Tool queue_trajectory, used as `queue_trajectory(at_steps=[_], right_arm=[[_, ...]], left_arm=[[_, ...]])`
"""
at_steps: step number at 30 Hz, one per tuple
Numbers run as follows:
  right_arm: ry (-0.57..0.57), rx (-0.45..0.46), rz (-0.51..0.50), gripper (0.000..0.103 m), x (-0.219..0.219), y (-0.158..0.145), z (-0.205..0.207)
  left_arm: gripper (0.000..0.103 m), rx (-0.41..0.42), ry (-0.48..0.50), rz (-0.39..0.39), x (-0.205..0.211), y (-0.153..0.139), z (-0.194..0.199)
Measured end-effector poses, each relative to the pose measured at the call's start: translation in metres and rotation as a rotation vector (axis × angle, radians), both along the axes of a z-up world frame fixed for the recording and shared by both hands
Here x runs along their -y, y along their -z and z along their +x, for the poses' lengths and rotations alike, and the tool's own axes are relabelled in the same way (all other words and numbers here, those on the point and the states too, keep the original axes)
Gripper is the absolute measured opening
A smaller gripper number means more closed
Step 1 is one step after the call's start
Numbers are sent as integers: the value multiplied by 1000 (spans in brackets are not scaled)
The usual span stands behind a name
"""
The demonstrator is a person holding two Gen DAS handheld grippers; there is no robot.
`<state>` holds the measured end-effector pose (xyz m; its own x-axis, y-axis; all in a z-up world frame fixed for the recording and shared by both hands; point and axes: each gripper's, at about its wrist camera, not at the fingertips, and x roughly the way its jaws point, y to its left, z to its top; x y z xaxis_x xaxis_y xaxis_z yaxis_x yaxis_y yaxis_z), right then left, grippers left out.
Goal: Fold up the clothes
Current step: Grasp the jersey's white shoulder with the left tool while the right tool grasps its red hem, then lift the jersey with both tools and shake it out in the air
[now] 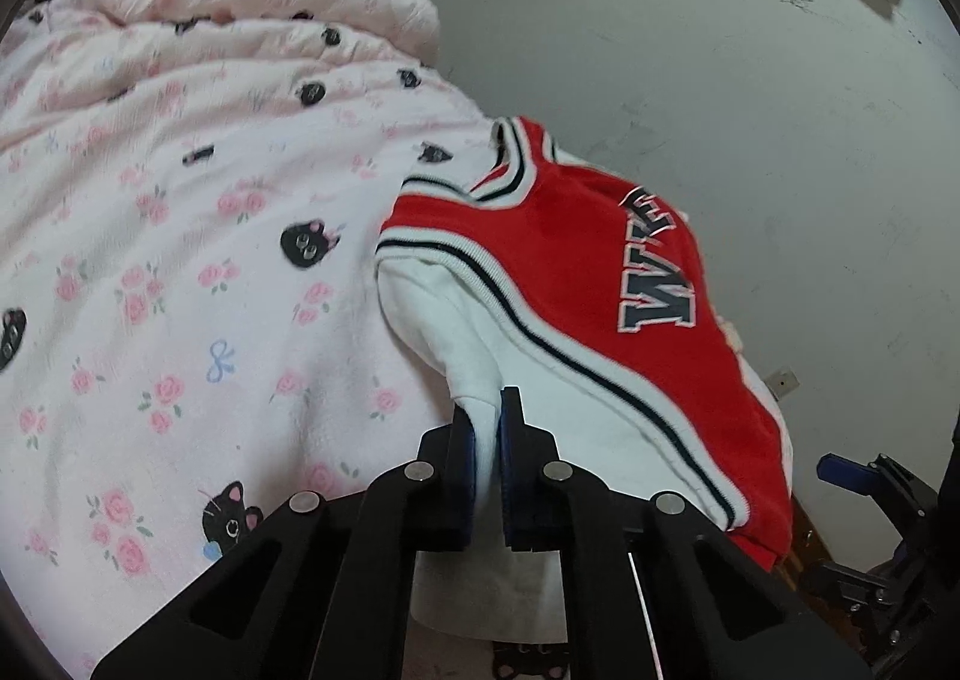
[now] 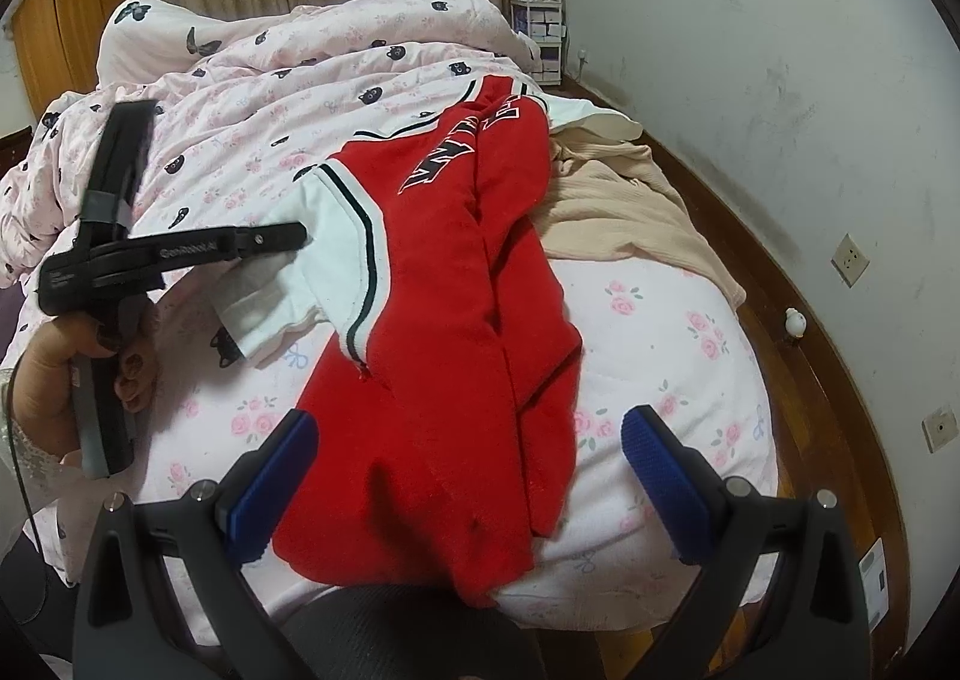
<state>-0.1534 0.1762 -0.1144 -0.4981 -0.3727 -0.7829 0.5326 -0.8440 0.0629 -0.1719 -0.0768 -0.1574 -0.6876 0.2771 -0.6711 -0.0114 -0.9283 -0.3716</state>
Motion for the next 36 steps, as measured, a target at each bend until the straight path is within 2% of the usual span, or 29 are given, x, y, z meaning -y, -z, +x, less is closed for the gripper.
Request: queue_trajectory(at_steps=[6, 12, 14, 15, 16, 20, 24, 28, 32, 34, 36], right_arm=[[-5, 1, -17, 102, 3, 0, 2], [-50, -65, 14, 99, 13, 7, 1], [-58, -66, 32, 84, 15, 11, -2], [-64, -57, 35, 71, 16, 13, -4], [-71, -49, 36, 62, 17, 14, -5], [-69, -78, 57, 55, 18, 15, -3], [-78, -90, 96, 36, 19, 17, -1], [-78, -108, 106, 40, 18, 14, 6], [-125, -145, 139, 38, 25, 17, 19], [-138, -136, 143, 15, 31, 19, 23], [-150, -126, 136, 12, 36, 19, 27]], left_arm=[[5, -32, -24, -4, 2, -23, 4], [5, -63, -35, -9, 1, -46, 8], [5, -73, -39, -11, 1, -53, 10], [5, -78, -41, -12, 1, -57, 11], [5, -83, -42, -13, 1, -61, 11], [5, -95, -53, -12, 2, -69, 13], [5, -105, -64, -12, 4, -76, 13], [5, -114, -74, -15, 8, -83, 13], [5, -125, -91, -17, 15, -92, 16], [5, -127, -99, -17, 20, -96, 18], [5, -128, -113, -31, 25, -99, 19]])
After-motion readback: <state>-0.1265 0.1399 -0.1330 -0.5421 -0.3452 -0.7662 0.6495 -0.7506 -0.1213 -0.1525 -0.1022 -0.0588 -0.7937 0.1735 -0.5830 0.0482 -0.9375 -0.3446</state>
